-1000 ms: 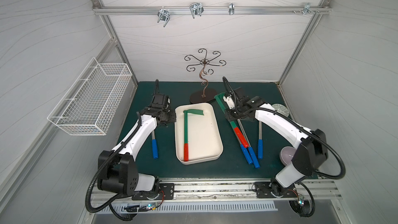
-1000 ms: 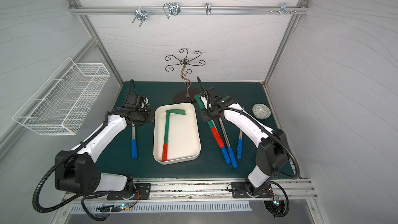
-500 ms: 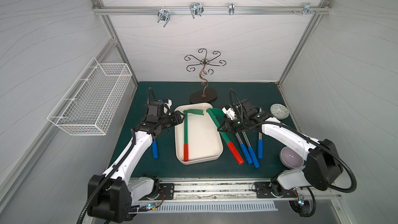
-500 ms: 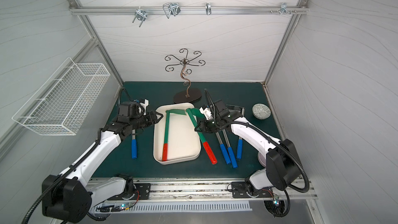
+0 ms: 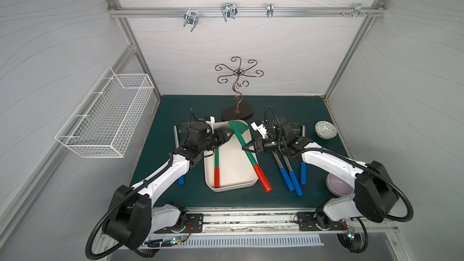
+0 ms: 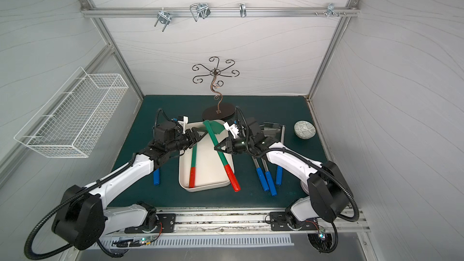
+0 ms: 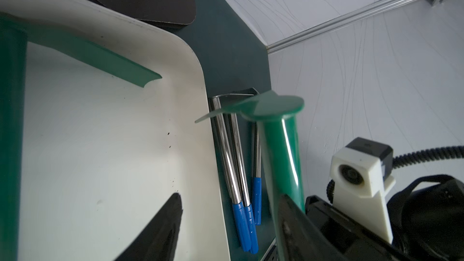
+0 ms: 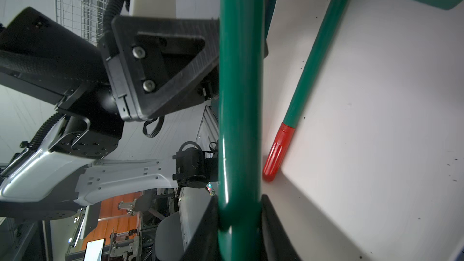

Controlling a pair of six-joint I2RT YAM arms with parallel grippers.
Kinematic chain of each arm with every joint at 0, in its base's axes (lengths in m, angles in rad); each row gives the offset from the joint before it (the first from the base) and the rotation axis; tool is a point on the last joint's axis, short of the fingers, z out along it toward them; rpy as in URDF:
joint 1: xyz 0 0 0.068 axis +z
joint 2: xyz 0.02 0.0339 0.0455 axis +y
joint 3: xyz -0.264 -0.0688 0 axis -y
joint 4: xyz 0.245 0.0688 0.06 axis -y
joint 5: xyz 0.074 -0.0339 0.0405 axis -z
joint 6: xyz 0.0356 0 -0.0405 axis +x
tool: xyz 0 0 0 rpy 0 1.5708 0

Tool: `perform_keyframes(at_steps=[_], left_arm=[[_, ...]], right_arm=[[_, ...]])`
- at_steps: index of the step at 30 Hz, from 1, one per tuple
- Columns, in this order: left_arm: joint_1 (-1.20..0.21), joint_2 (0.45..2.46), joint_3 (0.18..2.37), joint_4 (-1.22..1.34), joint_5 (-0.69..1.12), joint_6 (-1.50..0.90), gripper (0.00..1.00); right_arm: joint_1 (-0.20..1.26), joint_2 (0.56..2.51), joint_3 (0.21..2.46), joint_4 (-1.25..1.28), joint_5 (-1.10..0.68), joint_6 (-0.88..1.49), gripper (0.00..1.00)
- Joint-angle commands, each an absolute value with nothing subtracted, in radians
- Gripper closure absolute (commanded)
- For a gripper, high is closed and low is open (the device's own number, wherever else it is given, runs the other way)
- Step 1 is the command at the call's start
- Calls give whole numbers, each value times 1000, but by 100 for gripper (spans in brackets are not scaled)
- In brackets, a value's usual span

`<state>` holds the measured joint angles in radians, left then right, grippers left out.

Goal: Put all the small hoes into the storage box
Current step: Place the hoe in the storage box.

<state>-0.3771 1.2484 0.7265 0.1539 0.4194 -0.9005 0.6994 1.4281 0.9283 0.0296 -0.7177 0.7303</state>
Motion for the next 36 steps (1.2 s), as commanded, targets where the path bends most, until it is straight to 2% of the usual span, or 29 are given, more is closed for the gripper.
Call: perform_keyframes(at_steps=[1,10,22,36], left_arm=[[-390,1282,765,317,399,-988,38],[-409,1294,746,399,399,-1033,39],[-414,1039,629,283,341,-996,35],[-416,1180,636,512,401,-1060,36]], right_arm=[[715,1403,932,184,-778,759,100],[724,1396,891,265,-784,819,100],[693,1416,913,316,-789,895,100],[741,1438,884,346,-862,893,100]])
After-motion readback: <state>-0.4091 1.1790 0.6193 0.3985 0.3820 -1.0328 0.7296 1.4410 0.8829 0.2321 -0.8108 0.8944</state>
